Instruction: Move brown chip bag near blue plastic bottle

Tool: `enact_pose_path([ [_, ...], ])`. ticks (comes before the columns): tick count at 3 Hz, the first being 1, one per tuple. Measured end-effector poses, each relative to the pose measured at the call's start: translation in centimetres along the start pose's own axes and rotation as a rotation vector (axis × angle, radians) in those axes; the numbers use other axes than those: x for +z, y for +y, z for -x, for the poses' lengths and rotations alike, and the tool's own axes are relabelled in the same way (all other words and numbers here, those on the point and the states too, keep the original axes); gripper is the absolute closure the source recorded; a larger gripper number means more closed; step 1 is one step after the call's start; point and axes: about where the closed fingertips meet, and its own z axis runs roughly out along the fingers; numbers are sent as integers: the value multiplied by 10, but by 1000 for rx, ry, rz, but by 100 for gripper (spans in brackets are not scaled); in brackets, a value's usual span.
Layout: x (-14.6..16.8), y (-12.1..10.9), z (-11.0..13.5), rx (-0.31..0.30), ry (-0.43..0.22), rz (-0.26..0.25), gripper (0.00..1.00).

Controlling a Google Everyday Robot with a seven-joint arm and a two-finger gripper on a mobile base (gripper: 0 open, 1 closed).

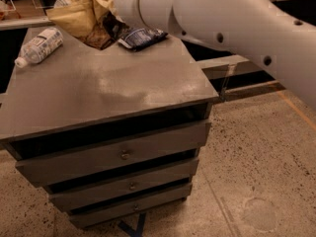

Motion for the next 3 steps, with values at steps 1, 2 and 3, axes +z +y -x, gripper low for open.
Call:
enact_pose_path([
  [1,2,5,-24,5,52,-8,100],
  [2,5,14,-42,41,93,20,88],
  [3,5,12,-42,48,97,18,65],
])
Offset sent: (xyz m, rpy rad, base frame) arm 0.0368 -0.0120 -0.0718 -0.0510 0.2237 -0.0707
